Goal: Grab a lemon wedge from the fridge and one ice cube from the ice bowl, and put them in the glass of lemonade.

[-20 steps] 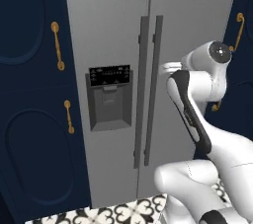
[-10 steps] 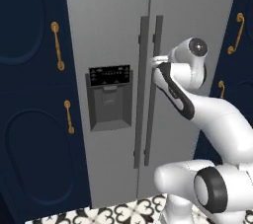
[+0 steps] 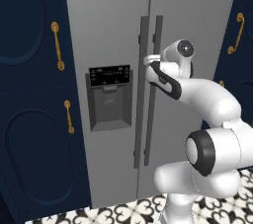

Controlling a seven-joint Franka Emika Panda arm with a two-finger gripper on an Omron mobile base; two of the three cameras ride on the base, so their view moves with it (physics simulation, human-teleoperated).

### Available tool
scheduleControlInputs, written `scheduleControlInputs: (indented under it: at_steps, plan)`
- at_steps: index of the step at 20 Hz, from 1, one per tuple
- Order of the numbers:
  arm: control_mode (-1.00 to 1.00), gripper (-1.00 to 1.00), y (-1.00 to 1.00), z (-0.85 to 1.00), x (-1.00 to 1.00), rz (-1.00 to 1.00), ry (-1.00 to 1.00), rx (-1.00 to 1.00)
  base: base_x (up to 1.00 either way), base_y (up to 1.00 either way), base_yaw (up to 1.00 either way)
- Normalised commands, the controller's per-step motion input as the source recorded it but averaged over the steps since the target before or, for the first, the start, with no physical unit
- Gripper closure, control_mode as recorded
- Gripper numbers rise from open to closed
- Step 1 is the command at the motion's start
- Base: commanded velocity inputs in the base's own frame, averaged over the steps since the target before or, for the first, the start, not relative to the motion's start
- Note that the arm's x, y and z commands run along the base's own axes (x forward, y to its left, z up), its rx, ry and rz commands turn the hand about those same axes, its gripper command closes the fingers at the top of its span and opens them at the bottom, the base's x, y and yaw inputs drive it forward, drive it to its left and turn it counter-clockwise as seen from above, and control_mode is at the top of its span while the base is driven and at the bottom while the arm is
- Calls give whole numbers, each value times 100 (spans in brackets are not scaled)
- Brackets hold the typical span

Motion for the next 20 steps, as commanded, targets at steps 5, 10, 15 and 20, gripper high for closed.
scheduleControlInputs:
  at_steps: [5,10,15,20]
  plan:
    - [-100,-100,-9,-34,59,0,-10,0,0,0,0]
    - [-100,-100,-3,-22,70,0,-2,0,0,0,0]
    - [-100,-100,0,-14,89,0,0,0,0,0,0]
    - [-100,100,0,-8,67,0,0,0,0,0,0]
